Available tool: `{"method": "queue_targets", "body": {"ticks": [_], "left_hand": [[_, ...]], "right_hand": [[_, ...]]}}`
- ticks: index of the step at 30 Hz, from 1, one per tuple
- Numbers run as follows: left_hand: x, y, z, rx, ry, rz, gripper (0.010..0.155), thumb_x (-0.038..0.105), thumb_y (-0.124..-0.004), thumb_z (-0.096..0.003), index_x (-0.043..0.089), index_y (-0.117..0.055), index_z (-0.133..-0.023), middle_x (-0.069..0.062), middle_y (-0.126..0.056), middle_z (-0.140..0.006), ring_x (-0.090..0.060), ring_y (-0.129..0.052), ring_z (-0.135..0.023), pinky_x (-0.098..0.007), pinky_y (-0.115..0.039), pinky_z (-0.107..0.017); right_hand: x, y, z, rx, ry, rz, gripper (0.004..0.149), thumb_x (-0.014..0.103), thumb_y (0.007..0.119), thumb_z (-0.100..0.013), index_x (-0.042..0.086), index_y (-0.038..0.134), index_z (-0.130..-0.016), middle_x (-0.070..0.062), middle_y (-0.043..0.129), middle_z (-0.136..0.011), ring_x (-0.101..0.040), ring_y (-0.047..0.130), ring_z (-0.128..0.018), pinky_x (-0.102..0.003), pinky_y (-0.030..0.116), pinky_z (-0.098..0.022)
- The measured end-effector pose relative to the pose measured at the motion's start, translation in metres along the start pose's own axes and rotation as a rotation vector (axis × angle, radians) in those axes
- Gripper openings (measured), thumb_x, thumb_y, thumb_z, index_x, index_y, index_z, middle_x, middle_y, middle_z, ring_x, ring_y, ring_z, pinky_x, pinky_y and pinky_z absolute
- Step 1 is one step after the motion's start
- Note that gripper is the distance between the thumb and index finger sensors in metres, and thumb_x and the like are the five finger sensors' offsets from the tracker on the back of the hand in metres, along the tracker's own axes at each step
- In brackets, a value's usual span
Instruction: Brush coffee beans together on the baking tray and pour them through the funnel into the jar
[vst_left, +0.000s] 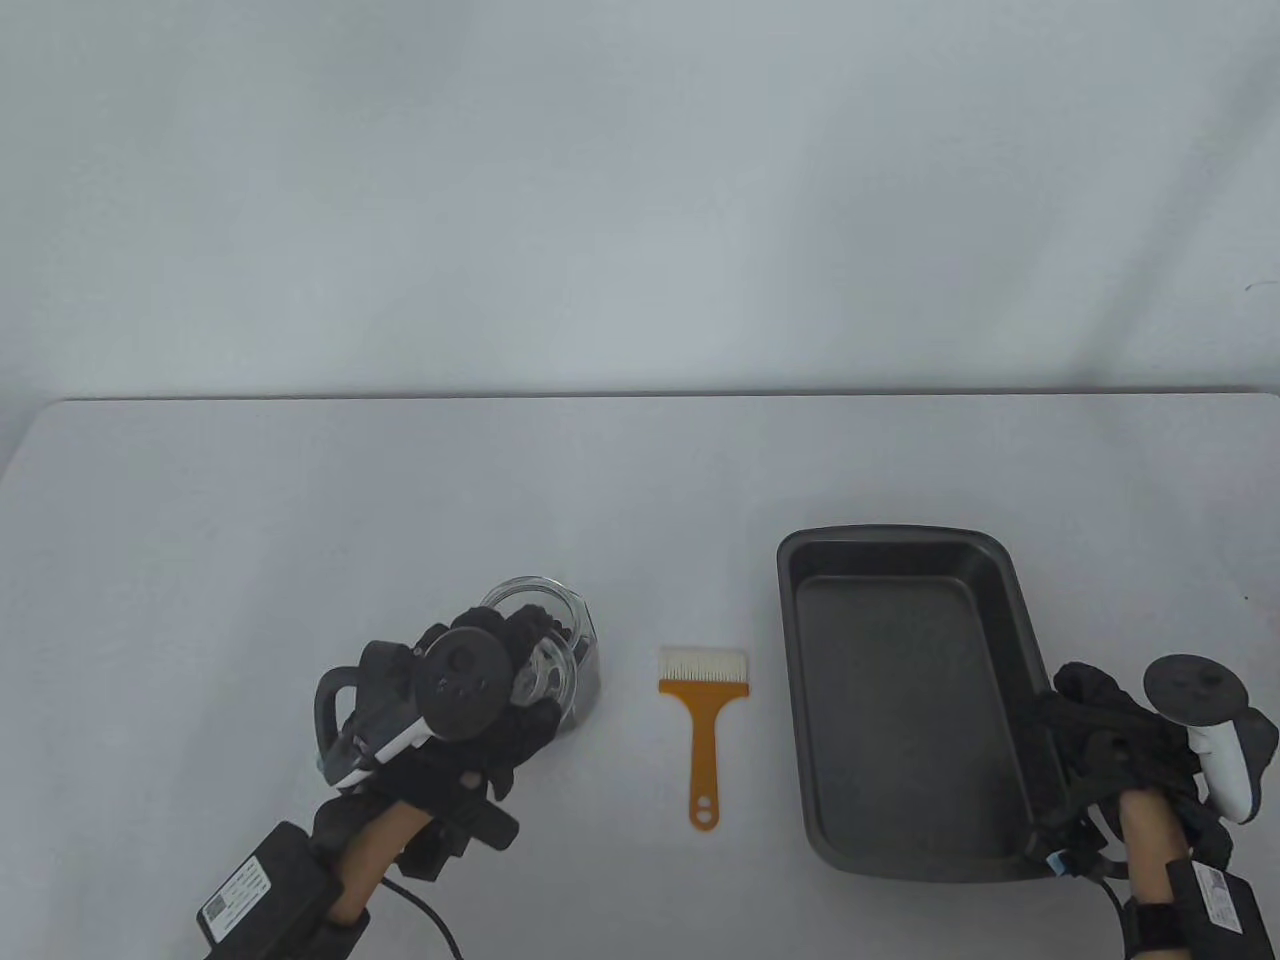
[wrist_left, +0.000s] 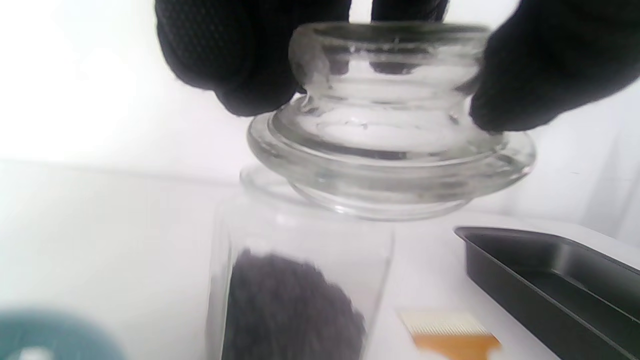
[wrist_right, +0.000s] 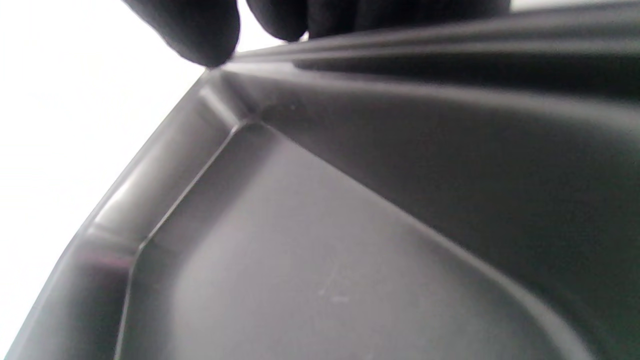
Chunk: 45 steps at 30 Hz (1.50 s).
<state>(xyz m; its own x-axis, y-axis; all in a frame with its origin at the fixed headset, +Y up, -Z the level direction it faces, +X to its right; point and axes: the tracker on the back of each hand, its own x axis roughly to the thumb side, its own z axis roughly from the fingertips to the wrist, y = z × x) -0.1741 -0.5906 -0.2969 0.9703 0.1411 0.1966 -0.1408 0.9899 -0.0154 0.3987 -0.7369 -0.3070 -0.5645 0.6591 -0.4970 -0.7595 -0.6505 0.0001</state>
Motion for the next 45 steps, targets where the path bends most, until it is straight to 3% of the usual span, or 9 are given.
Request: {"method": "queue_targets", "body": {"ticks": [4, 9, 24, 29, 35, 41, 45], "left_hand": [[0.004, -0.005, -0.039, -0.059, 0.064, -0.060, 0.078, 0.069, -0.085, -0.0409, 0.041, -0.056, -0.108, -0.009, -0.069, -0.108, -0.028, -0.090, -0.080, -0.047, -0.079, -0.061], [0.000, -0.016, -0.063, -0.091, 0.105, -0.023, 0.078, 0.068, -0.086, -0.0412, 0.041, -0.057, -0.108, -0.009, -0.068, -0.108, -0.029, -0.090, -0.080, -0.048, -0.079, -0.061], [-0.003, -0.031, -0.068, -0.132, 0.145, -0.080, 0.077, 0.068, -0.083, -0.0424, 0.042, -0.055, -0.109, -0.008, -0.066, -0.110, -0.029, -0.087, -0.082, -0.048, -0.077, -0.063], [-0.005, -0.033, -0.067, -0.102, 0.152, -0.056, 0.077, 0.068, -0.083, -0.0428, 0.041, -0.055, -0.109, -0.009, -0.065, -0.110, -0.029, -0.086, -0.082, -0.048, -0.076, -0.064], [-0.005, -0.031, -0.053, -0.068, 0.133, -0.031, 0.076, 0.068, -0.075, -0.0454, 0.039, -0.050, -0.111, -0.008, -0.058, -0.115, -0.031, -0.079, -0.096, -0.056, -0.068, -0.072], [-0.017, -0.024, -0.010, 0.081, 0.089, 0.034, 0.082, 0.075, -0.067, -0.0451, 0.037, -0.045, -0.114, -0.010, -0.050, -0.119, -0.039, -0.066, -0.107, -0.063, -0.056, -0.078], [-0.036, -0.034, 0.024, 0.147, 0.105, 0.065, 0.084, 0.076, -0.065, -0.0450, 0.037, -0.041, -0.116, -0.011, -0.046, -0.121, -0.041, -0.060, -0.110, -0.064, -0.052, -0.079]], "right_hand": [[0.000, 0.000, 0.000, -0.001, 0.000, -0.003, 0.059, 0.039, 0.077, -0.051, 0.024, 0.053, -0.102, -0.010, 0.076, -0.096, -0.029, 0.089, -0.079, -0.048, 0.078, -0.056], [-0.001, -0.001, 0.000, -0.001, 0.000, -0.006, 0.059, 0.039, 0.077, -0.051, 0.024, 0.053, -0.102, -0.010, 0.076, -0.096, -0.029, 0.089, -0.079, -0.048, 0.078, -0.056], [0.000, -0.001, -0.001, -0.001, -0.003, -0.003, 0.059, 0.039, 0.077, -0.051, 0.024, 0.053, -0.102, -0.010, 0.076, -0.096, -0.029, 0.089, -0.079, -0.048, 0.077, -0.056], [0.000, -0.001, -0.001, -0.004, -0.005, -0.001, 0.059, 0.039, 0.077, -0.051, 0.024, 0.053, -0.102, -0.010, 0.076, -0.096, -0.029, 0.089, -0.079, -0.048, 0.077, -0.056], [0.000, -0.001, -0.001, -0.002, -0.010, -0.005, 0.059, 0.039, 0.077, -0.051, 0.024, 0.053, -0.102, -0.010, 0.076, -0.096, -0.029, 0.090, -0.079, -0.048, 0.078, -0.056], [0.001, 0.000, -0.001, 0.000, -0.019, -0.006, 0.059, 0.039, 0.077, -0.051, 0.024, 0.053, -0.102, -0.009, 0.076, -0.096, -0.028, 0.090, -0.079, -0.048, 0.078, -0.056], [0.005, 0.000, 0.001, -0.019, -0.041, 0.008, 0.060, 0.039, 0.077, -0.050, 0.023, 0.053, -0.102, -0.007, 0.075, -0.096, -0.027, 0.090, -0.079, -0.048, 0.078, -0.057]]}}
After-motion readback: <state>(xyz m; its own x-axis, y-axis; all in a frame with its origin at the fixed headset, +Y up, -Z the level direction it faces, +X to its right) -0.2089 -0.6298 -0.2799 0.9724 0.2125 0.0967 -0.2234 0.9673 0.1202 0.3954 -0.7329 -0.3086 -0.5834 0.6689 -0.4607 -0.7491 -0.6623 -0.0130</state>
